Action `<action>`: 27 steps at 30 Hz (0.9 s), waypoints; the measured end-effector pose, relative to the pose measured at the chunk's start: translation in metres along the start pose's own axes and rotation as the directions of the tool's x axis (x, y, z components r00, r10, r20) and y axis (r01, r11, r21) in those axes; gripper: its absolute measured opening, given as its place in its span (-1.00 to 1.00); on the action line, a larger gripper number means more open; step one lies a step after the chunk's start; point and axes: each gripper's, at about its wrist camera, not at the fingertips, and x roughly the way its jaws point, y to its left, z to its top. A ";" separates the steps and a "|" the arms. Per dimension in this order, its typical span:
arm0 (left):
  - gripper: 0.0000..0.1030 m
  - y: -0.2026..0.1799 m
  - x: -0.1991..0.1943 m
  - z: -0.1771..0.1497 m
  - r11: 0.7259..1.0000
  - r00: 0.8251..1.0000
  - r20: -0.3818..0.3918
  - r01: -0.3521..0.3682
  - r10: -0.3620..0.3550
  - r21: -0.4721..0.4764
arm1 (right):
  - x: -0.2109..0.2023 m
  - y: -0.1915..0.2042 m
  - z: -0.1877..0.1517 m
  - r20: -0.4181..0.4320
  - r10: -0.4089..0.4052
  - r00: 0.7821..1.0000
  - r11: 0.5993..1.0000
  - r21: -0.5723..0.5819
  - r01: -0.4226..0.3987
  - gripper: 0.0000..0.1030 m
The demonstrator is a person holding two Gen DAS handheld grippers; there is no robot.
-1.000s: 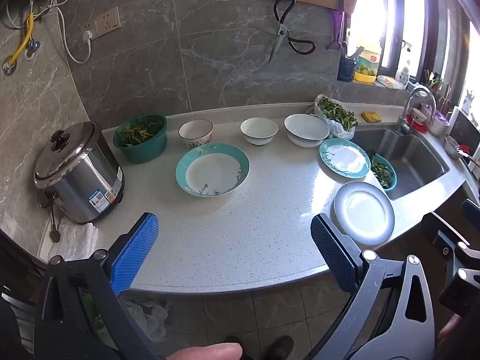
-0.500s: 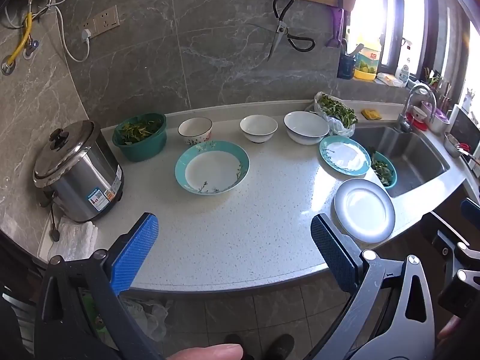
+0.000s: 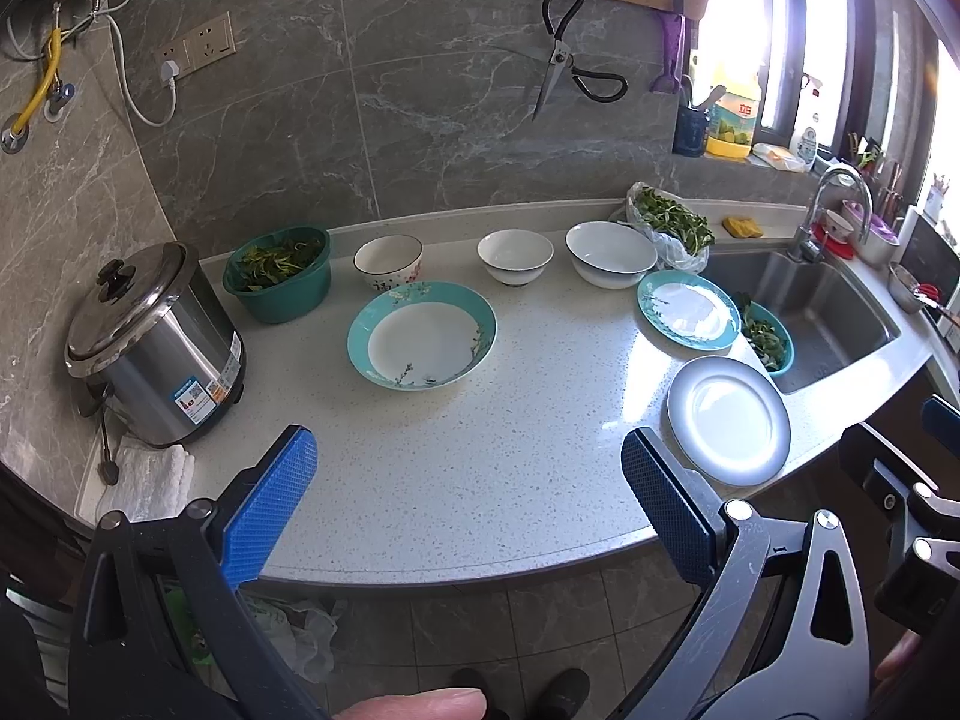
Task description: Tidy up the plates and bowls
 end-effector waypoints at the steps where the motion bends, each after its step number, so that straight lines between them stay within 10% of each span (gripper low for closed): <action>1: 1.00 0.000 0.000 0.000 1.000 1.000 0.001 0.001 -0.001 0.000 | 0.000 0.001 0.000 0.000 0.000 1.000 1.000 -0.001 0.000 1.00; 27: 1.00 -0.004 0.008 -0.003 1.000 1.000 -0.007 0.001 -0.001 0.007 | 0.001 0.000 0.000 -0.007 0.000 1.000 1.000 0.000 0.000 1.00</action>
